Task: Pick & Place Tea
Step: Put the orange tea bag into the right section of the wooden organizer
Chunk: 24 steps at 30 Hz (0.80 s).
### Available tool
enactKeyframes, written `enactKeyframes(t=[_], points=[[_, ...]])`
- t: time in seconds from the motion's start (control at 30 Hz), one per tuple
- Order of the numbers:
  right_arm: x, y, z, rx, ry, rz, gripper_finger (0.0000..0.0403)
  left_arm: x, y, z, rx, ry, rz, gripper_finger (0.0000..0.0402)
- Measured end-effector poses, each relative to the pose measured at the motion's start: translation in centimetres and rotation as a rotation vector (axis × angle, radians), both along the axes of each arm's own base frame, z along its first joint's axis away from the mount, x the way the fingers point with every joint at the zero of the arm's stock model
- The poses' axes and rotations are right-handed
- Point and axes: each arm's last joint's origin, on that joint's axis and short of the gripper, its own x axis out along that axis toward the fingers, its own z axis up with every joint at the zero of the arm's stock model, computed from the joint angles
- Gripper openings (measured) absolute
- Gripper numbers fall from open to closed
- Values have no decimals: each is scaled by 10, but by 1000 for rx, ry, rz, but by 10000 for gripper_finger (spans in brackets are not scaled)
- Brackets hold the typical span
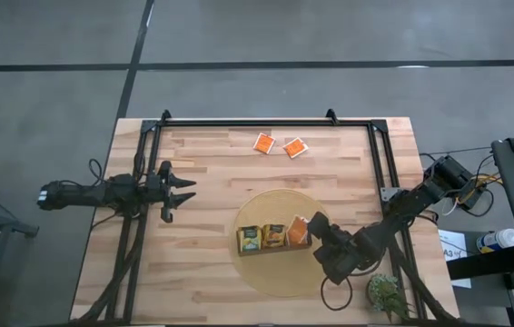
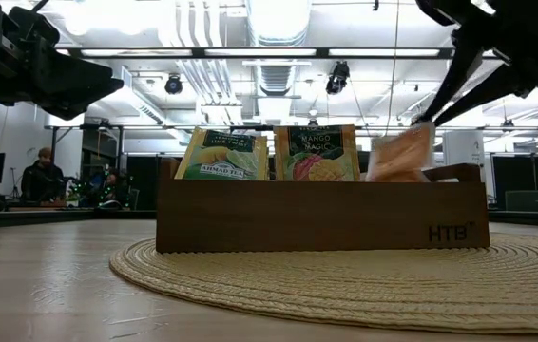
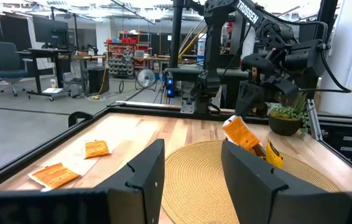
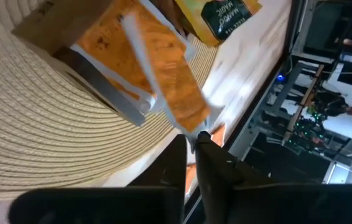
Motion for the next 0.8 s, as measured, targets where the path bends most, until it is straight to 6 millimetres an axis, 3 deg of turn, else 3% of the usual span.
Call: enactKeyframes(t=[0.33,0.53,0.67,0.8], points=[[5,-6,7,22,-34,-67,118,0,0,0,0,-1,0,153],[9,-5,26,62,-139,-173,160,0,0,0,0,-1,0,153],[17,-8,42,227,-209,-293,171,0,0,0,0,-1,0,153],[27,-23,54,569,-152,-459,170,0,0,0,0,-1,0,153]])
